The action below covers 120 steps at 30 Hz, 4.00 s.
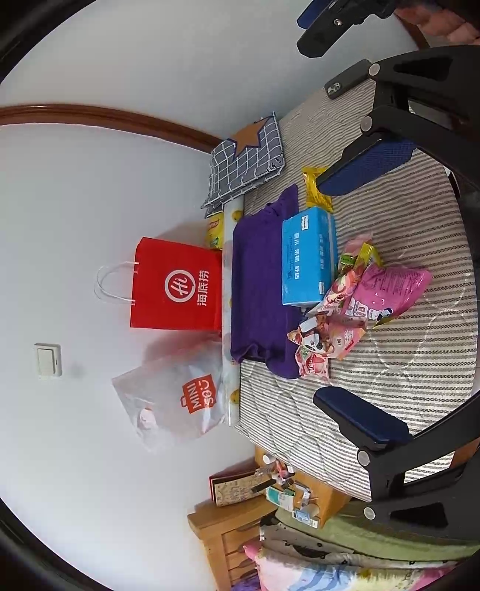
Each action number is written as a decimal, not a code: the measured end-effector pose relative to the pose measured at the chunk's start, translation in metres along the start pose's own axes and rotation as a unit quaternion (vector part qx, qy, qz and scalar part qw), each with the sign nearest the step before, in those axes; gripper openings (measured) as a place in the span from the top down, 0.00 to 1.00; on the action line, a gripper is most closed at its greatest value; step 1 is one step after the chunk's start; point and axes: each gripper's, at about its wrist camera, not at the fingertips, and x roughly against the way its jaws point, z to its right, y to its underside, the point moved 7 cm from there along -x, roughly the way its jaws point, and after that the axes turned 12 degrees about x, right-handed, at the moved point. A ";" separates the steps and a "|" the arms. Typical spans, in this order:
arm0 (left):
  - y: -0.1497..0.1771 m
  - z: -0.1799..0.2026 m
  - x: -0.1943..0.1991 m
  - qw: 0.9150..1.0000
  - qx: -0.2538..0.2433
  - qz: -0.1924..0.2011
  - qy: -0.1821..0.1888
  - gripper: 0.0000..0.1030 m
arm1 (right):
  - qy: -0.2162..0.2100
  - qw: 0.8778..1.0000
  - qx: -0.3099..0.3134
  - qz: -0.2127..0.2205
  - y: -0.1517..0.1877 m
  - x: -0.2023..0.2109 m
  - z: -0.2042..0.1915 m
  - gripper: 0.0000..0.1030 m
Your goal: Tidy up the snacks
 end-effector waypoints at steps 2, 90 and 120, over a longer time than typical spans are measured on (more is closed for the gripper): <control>0.002 0.000 0.001 1.000 0.001 0.000 0.001 0.01 | -0.001 1.000 -0.001 -0.001 0.001 0.000 0.000 0.00; 0.043 -0.064 -0.115 0.993 -0.009 -0.088 -0.072 0.01 | -0.014 0.990 -0.025 -0.139 0.092 -0.140 0.010 0.00; 0.018 -0.111 -0.182 0.989 0.038 -0.135 -0.047 0.23 | -0.016 0.983 -0.043 -0.180 0.100 -0.272 0.027 0.45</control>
